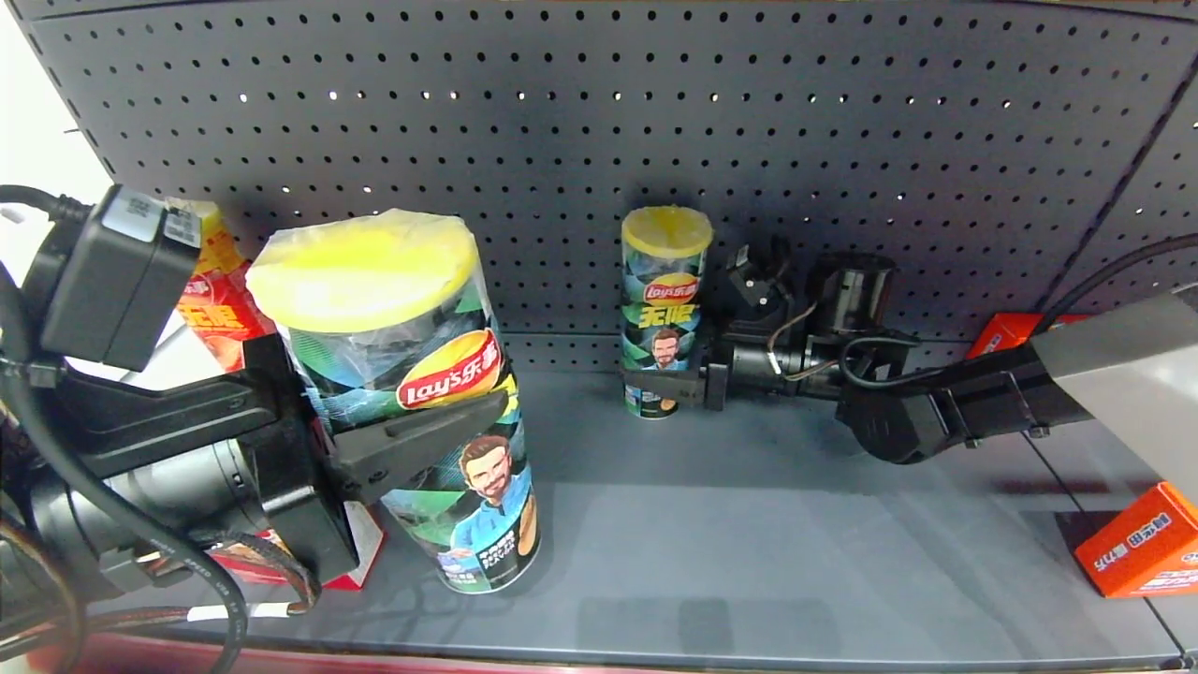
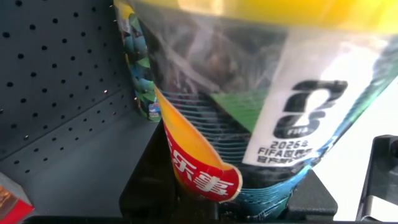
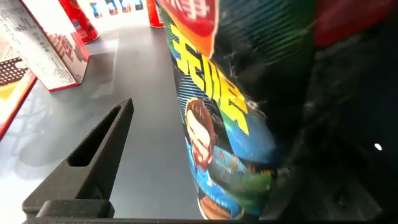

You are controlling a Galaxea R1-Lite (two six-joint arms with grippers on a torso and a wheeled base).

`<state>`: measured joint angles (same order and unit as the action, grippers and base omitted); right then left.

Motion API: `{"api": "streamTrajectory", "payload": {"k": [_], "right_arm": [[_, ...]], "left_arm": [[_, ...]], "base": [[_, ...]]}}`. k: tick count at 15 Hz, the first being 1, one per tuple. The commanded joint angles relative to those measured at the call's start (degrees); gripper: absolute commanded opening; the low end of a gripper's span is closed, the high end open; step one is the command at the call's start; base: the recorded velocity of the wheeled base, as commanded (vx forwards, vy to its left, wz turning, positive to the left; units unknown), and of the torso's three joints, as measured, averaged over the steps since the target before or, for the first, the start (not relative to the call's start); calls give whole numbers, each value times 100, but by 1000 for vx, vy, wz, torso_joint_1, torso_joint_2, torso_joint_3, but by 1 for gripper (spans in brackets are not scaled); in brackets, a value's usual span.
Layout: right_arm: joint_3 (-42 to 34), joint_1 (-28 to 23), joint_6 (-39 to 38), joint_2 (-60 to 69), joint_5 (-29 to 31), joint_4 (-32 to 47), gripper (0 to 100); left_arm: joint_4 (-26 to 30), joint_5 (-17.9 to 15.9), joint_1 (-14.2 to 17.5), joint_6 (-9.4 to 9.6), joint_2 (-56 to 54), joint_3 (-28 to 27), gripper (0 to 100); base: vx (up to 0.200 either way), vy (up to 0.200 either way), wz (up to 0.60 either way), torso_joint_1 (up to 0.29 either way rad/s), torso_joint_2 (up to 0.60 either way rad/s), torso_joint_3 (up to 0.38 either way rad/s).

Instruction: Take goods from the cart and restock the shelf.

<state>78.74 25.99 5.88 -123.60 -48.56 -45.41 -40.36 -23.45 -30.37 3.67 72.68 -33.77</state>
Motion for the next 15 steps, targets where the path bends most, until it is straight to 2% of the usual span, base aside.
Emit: {"api": "streamTrajectory", "payload": {"k": [1,2,10,15], "right_arm": [[80,3,1,-120,-22,-47,100],[89,20,-16,-112,30,-47,0],[-34,161,-25,99,303,-73,0],[-579,266,-43,829,312,-73,0]], "left_arm": [[-7,-1,-4,2,1,11,0],[-7,-1,-4,2,1,11,0],[-15,8,-4,2,1,37,0],[-15,43,-4,2,-8,28,0]], "base": [[0,0,0,0,0,0],[0,0,0,0,0,0],[0,0,0,0,0,0],[0,0,0,0,0,0]]}}
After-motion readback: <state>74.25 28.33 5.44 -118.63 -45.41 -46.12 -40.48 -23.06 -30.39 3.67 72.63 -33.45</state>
